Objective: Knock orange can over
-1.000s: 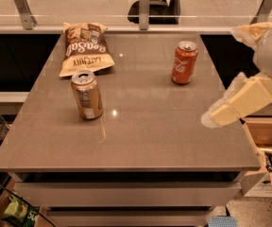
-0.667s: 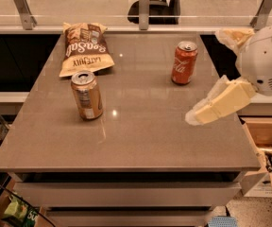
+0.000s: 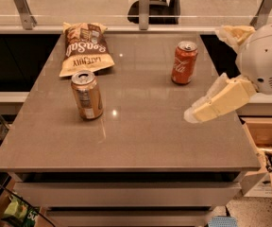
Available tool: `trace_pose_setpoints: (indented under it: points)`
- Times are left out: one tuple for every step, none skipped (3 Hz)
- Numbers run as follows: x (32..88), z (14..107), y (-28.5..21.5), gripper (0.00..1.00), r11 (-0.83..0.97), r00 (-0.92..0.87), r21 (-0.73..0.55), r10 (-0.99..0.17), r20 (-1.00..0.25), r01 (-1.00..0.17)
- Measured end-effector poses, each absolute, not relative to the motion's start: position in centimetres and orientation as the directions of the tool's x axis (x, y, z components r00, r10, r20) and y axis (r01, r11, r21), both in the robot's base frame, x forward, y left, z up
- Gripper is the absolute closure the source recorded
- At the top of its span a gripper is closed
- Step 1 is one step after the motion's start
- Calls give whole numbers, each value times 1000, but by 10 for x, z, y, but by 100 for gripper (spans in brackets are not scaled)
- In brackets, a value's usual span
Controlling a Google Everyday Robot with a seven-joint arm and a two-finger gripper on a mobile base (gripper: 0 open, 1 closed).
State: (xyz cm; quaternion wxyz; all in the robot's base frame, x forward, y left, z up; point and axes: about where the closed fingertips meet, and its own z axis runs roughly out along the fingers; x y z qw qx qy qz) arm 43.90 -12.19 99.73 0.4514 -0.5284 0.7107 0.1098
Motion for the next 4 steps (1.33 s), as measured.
trace_pose_setpoints:
  points:
    - [441, 989, -115, 0, 414, -27, -311, -636, -771, -856]
    - [443, 974, -109, 0, 420, -21, -296, -605, -796, -858]
    - [445, 955, -96, 0, 413, -9, -269, -559, -829, -870]
    - [449, 938, -76, 0, 394, 12, -240, -500, -866, -887]
